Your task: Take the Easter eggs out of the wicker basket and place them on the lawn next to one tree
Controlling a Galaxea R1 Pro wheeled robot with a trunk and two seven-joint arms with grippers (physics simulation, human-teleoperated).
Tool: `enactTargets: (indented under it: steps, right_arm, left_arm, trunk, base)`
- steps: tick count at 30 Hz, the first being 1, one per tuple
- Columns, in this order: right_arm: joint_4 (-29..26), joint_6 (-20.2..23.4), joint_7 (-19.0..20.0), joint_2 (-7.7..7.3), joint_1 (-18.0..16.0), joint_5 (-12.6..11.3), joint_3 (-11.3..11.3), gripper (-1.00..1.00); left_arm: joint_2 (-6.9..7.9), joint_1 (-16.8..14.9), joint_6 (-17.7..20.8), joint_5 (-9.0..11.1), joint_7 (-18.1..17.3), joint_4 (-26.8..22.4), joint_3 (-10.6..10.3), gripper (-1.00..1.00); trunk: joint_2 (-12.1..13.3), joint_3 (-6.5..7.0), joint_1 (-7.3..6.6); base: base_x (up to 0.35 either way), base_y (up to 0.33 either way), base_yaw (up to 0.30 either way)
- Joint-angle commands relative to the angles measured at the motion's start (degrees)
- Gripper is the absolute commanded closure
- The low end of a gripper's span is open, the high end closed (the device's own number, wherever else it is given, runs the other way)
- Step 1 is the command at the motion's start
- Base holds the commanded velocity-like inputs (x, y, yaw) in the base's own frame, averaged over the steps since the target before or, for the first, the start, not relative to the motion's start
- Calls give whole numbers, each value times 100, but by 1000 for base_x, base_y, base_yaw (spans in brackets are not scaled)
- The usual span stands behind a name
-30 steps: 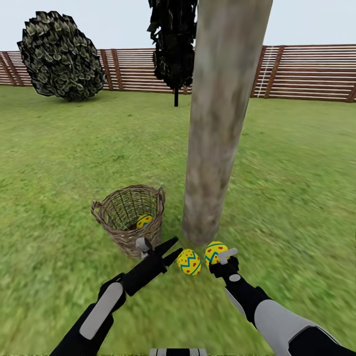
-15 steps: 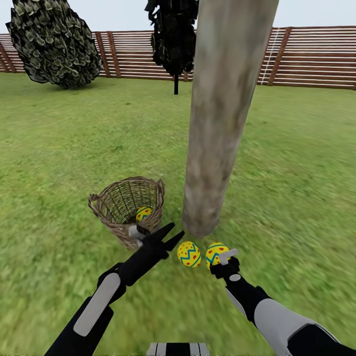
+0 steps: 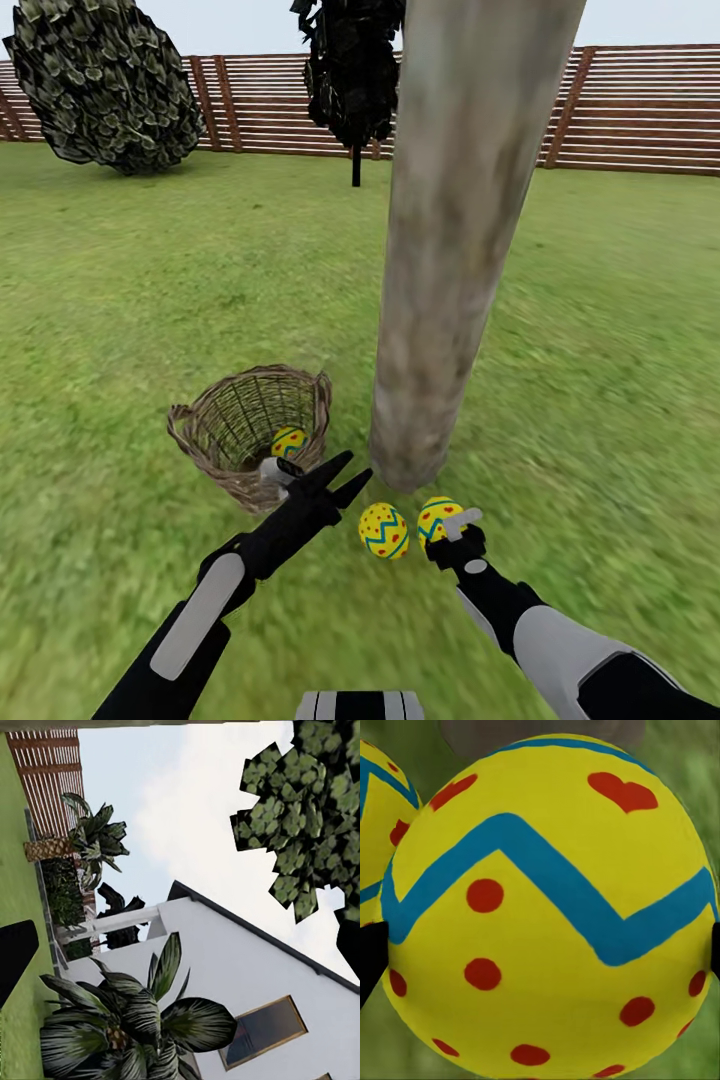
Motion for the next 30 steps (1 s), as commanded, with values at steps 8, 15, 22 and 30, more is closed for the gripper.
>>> enactTargets:
  steps: [8, 15, 22, 30]
  right_arm:
    - [-11, -33, -34, 8, -26, -7, 16, 100]
    - [-13, -41, -34, 4, -26, -7, 16, 100]
    - [-13, -37, -34, 4, -26, -8, 16, 100]
    - [-13, -33, -34, 4, -26, -7, 16, 100]
  left_arm:
    - [7, 4, 41, 68, -5, 2, -17, -100]
    - [4, 6, 41, 59, -3, 2, -17, -100]
    - [4, 6, 41, 52, -3, 2, -17, -100]
    - [4, 6, 41, 48, -3, -7, -17, -100]
  trunk:
    - [-1, -3, 3]
    - [-11, -158, 21]
    - [-20, -313, 39]
    - [-31, -491, 60]
  base:
    - [60, 0, 0]
    - [0, 0, 0]
    - [0, 0, 0]
    - [0, 0, 0]
